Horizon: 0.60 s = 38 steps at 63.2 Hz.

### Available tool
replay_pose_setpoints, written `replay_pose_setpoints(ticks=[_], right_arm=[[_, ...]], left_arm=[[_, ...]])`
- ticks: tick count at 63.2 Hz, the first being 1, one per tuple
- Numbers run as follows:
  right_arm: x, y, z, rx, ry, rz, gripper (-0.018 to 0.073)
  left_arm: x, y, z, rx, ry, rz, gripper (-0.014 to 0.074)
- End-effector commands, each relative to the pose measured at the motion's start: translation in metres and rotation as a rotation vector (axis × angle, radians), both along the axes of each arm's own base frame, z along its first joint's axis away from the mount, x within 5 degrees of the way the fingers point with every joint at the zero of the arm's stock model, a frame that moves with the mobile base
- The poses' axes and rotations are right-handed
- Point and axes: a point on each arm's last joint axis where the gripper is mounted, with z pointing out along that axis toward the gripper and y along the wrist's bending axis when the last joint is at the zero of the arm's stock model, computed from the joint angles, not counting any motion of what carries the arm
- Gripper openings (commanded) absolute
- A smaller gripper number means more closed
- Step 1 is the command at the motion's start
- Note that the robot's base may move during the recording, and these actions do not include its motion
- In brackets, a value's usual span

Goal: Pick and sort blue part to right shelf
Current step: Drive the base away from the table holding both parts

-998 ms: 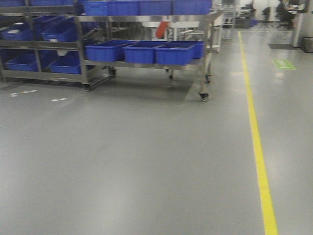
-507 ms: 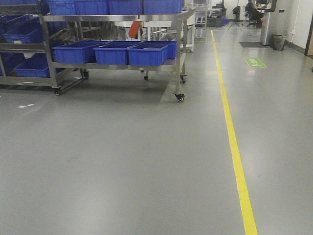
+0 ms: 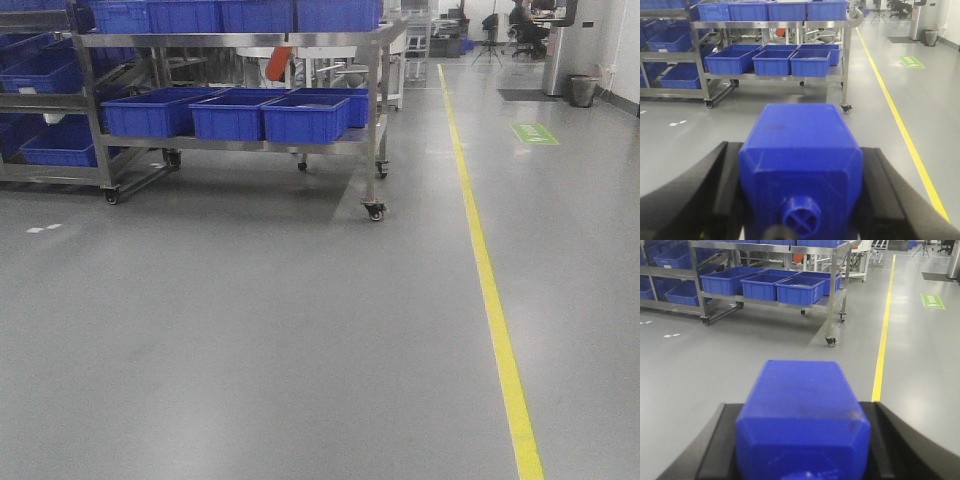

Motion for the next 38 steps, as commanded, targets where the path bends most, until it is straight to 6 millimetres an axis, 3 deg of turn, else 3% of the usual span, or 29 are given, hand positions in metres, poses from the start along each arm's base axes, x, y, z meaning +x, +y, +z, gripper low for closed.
replay_pose_setpoints(ticks=[1,38], right_arm=[[-0.001,-0.0006,0.0186,0.008,-0.117,-0.007,0.0465],[-0.001,-0.0006,0.0186,0.008,-0.117,-0.007,0.0465]], left_arm=[[0.0001,-0.0009,0.0169,-0.011,-0.107,-0.011,0.0314],[0.0001,-0.0009,0.0169,-0.011,-0.107,-0.011,0.0314]])
